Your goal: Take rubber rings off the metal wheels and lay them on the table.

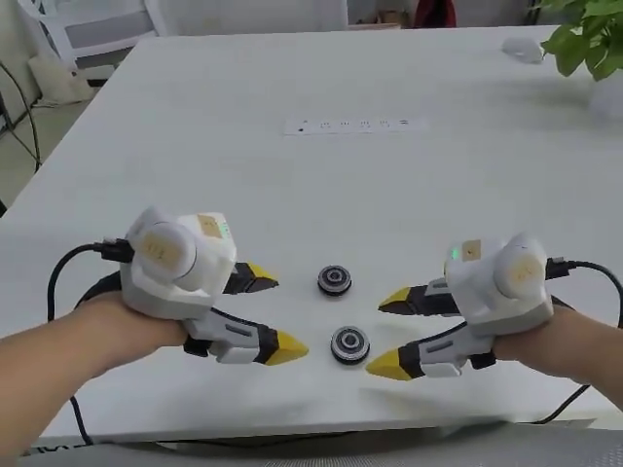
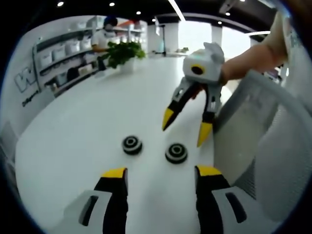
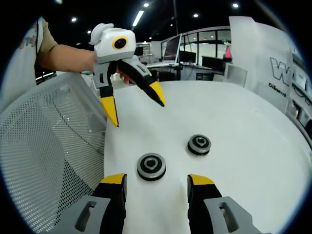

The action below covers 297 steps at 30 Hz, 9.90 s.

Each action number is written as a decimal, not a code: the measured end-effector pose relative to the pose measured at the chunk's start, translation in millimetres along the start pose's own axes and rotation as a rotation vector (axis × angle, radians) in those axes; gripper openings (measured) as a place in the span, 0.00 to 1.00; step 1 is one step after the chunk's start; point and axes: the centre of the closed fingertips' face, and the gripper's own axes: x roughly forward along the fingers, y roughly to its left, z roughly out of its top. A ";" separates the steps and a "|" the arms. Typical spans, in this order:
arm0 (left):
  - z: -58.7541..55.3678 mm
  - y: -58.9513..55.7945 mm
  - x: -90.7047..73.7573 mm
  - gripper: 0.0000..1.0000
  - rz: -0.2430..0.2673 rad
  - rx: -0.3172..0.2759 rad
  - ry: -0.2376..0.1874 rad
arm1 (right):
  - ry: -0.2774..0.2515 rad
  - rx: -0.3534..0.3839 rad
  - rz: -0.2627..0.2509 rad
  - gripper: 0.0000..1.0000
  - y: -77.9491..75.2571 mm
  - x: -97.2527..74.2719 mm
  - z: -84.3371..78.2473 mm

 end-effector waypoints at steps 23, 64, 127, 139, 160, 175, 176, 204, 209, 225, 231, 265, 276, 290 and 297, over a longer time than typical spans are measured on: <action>6.8 -20.2 29.0 0.41 -0.084 -0.020 0.009 | -0.005 0.027 0.023 0.42 3.5 6.7 -3.6; 5.0 -32.5 65.7 0.14 -0.036 0.029 0.025 | -0.043 0.087 0.032 0.34 3.6 8.9 -2.6; 3.7 -30.6 66.4 0.12 0.002 0.018 0.018 | -0.154 0.511 0.040 0.00 -3.5 2.8 -0.5; 3.9 -30.9 66.9 0.12 0.006 0.025 0.029 | -0.162 0.502 0.067 0.00 3.3 3.9 4.6; 4.6 -31.1 67.2 0.11 0.001 0.031 0.021 | -0.211 0.462 0.125 0.00 14.2 4.8 17.9; 5.3 -31.8 66.8 0.12 -0.006 0.036 0.014 | -0.236 0.515 0.138 0.00 14.4 0.4 19.2; 5.3 -31.8 66.8 0.12 -0.006 0.037 0.014 | -0.246 0.532 0.149 0.00 15.6 -0.5 20.6; 6.4 -33.8 64.0 0.16 -0.024 0.080 0.016 | -0.228 0.526 0.100 0.00 4.5 -0.1 13.4; 8.2 -34.9 60.8 0.19 -0.035 0.078 0.013 | -0.234 0.531 0.097 0.00 3.0 -0.4 13.3; 18.6 -39.0 31.6 0.34 -0.044 0.069 -0.023 | -0.265 0.539 0.092 0.00 -1.6 -6.0 21.2; 22.8 -37.5 18.7 0.39 -0.037 0.055 -0.049 | -0.271 0.530 0.105 0.00 -0.5 -8.4 28.5; -1.9 -0.5 -54.5 0.50 0.106 -0.063 -0.094 | -0.216 0.410 0.187 0.00 10.1 16.9 74.1; -11.8 4.4 -66.1 0.52 0.125 -0.071 -0.080 | -0.161 0.369 0.213 0.00 15.6 39.1 73.9; -23.8 1.2 -69.8 0.53 0.122 -0.092 -0.062 | -0.065 0.313 0.205 0.00 24.6 61.6 60.6; -26.2 -0.2 -69.2 0.53 0.118 -0.099 -0.058 | -0.037 0.294 0.162 0.00 20.0 64.8 52.9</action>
